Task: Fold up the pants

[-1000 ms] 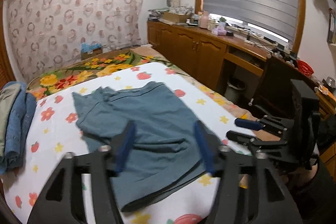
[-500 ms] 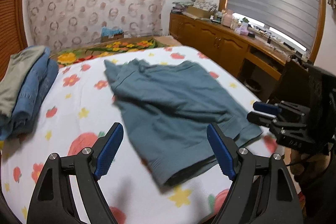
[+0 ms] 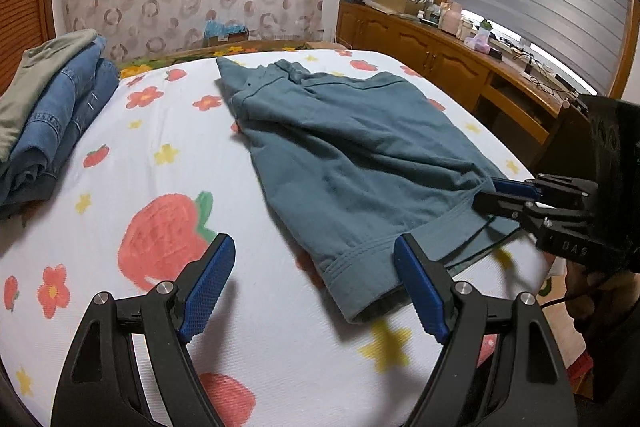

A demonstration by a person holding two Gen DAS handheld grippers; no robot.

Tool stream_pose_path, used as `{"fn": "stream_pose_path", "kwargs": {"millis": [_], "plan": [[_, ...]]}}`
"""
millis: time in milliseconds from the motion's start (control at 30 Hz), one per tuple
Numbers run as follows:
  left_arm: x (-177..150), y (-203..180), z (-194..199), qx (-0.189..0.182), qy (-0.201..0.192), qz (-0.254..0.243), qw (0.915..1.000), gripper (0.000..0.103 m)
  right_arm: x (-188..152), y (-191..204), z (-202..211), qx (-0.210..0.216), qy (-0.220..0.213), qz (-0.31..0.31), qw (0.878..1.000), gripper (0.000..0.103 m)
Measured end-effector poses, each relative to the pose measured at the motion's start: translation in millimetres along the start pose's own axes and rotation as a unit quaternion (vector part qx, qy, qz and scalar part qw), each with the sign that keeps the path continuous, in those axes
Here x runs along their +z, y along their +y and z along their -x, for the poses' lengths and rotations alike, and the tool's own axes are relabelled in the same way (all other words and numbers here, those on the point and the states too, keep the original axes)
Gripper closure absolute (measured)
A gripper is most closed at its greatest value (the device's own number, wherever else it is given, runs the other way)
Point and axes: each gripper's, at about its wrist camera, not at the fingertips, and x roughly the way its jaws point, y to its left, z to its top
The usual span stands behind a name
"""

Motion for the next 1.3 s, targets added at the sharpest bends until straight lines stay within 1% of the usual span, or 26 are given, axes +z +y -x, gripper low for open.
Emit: {"fn": "stream_pose_path", "kwargs": {"millis": [33,67,100,200,267,400,533,867,933,1033,1133,1167,1233,1300], "plan": [[-0.2,-0.1,-0.7,0.0,0.001,0.0,1.0,0.021,1.8,1.2,1.6,0.002,-0.001,0.002,1.0,0.085],[-0.4,0.0,-1.2,0.0,0.002,0.001,1.0,0.021,2.8,1.7,4.3,0.004,-0.004,0.003,1.0,0.092],[-0.1,0.3,-1.5,0.0,0.002,0.002,1.0,0.021,4.5,4.6,5.7,0.005,-0.007,0.004,1.0,0.094],[0.2,0.4,-1.1,-0.006,0.003,0.006,1.0,0.021,5.6,8.5,17.0,0.007,-0.023,0.012,1.0,0.095],[0.6,0.8,0.7,-0.023,0.002,0.016,0.9996,0.021,5.5,8.9,26.0,0.011,-0.03,0.012,0.999,0.096],[2.7,-5.4,3.5,-0.02,-0.003,0.004,0.9998,0.021,0.5,8.8,47.4,0.011,-0.048,0.01,0.999,0.096],[3.8,-6.9,2.5,-0.023,-0.002,0.0,0.9997,0.021,-8.1,7.8,63.7,-0.005,-0.058,0.01,0.998,0.096],[3.3,-11.4,-1.6,-0.022,0.005,-0.006,0.9997,0.021,-32.8,-2.8,70.7,-0.033,-0.037,-0.008,0.999,0.096],[3.0,-11.7,-3.0,-0.022,0.007,-0.007,0.9997,0.021,-35.6,-2.0,71.5,-0.032,-0.034,-0.012,0.999,0.096],[1.6,-12.2,-7.6,-0.022,0.013,-0.007,0.9996,0.021,-37.5,-1.5,64.6,-0.031,-0.019,-0.018,0.999,0.096],[0.0,-13.7,-10.2,-0.021,0.016,-0.008,0.9996,0.021,-35.7,-3.5,62.1,-0.038,-0.01,-0.022,0.999,0.096],[-0.3,-13.3,-10.4,-0.021,0.016,-0.008,0.9996,0.021,-33.9,-5.4,61.6,-0.038,-0.009,-0.023,0.999,0.095],[-0.7,-13.2,-10.8,-0.021,0.017,-0.008,0.9996,0.021,-24.8,-10.7,61.6,-0.043,-0.006,-0.026,0.999,0.088],[-1.5,-12.5,-11.4,-0.021,0.018,-0.007,0.9996,0.021,-23.3,-12.2,62.2,-0.049,-0.004,-0.028,0.998,0.079]]}}
